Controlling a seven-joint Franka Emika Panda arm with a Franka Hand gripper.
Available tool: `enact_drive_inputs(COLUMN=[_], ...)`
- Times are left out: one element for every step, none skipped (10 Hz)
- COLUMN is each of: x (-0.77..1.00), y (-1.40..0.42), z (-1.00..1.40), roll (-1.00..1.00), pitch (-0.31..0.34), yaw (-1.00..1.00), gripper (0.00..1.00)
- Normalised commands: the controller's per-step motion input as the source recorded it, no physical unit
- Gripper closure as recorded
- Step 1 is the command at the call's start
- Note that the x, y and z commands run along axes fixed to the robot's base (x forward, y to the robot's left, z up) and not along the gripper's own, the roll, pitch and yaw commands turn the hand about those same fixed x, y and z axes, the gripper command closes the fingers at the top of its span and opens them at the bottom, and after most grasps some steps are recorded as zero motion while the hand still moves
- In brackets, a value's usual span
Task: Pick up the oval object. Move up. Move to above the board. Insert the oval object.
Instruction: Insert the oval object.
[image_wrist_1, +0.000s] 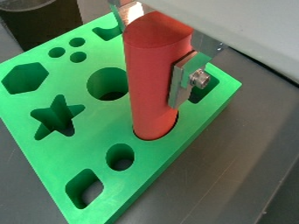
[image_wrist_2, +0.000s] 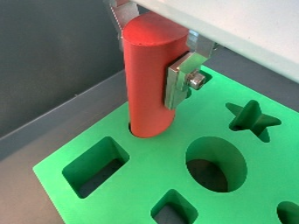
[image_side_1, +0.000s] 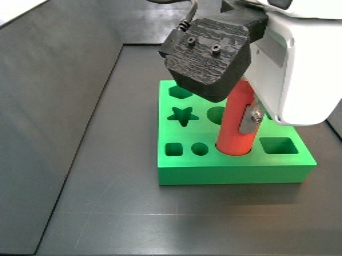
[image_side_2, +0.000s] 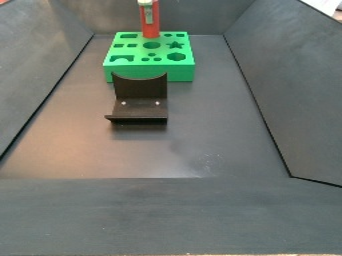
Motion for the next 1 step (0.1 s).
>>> enact_drive_inputs(x=[0.00], y=[0.00], z=[0.00], roll=[0.00], pitch=[0.000], yaw=[0.00], gripper=[1.00])
